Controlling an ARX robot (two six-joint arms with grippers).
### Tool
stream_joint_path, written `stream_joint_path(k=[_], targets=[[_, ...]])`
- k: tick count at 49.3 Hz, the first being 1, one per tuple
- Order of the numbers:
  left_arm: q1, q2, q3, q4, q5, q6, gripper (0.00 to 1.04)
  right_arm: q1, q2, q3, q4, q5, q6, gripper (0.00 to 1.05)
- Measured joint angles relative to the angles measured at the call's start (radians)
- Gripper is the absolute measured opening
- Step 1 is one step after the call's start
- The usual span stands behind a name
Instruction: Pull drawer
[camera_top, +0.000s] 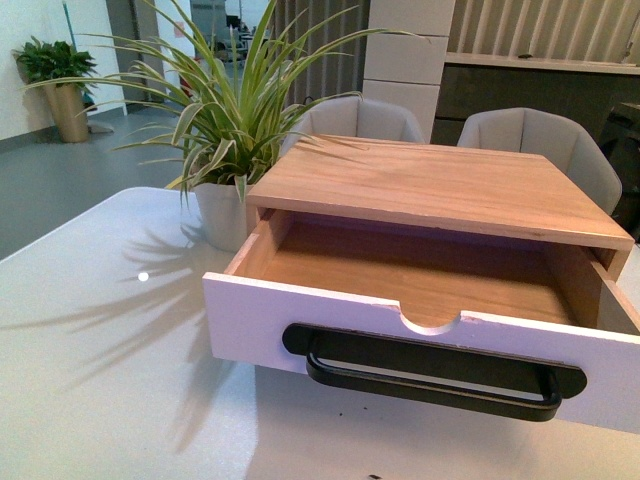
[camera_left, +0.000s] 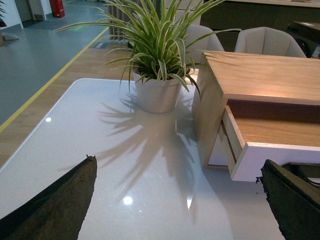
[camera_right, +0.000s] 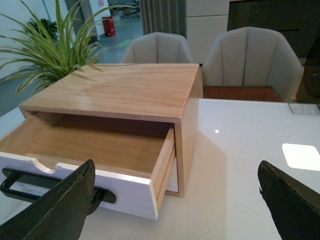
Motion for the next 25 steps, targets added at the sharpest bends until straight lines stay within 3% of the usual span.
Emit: stream_joint_path(k=[2, 5, 7, 14, 18, 24, 25], targets=[[-0.006, -0.002, -0.005, 0.014, -0.039, 0.004, 0.95, 0.007, -0.006, -0.001, -0.006, 0.038, -0.002, 0.93], [-0.027, -0.029, -0.042, 0.080, -0.221, 0.013, 0.80, 0.059, -0.039, -0.026, -0.011, 0.175, -0.018, 0.77], [-0.028, -0.049, -0.061, 0.082, -0.250, 0.015, 0.71, 0.083, -0.054, -0.042, -0.011, 0.201, -0.024, 0.69], [-0.031, -0.118, -0.118, 0.069, -0.254, 0.019, 0.37, 0.166, -0.112, -0.100, -0.015, 0.291, -0.033, 0.35], [-0.031, -0.145, -0.132, 0.059, -0.254, 0.019, 0.24, 0.247, -0.181, -0.109, -0.096, 0.389, -0.033, 0.23], [-0.031, -0.188, -0.153, 0.036, -0.254, 0.019, 0.03, 0.288, -0.254, -0.130, -0.126, 0.401, -0.035, 0.02], [-0.031, -0.200, -0.158, 0.030, -0.254, 0.021, 0.03, 0.289, -0.260, -0.136, -0.126, 0.403, -0.035, 0.02]])
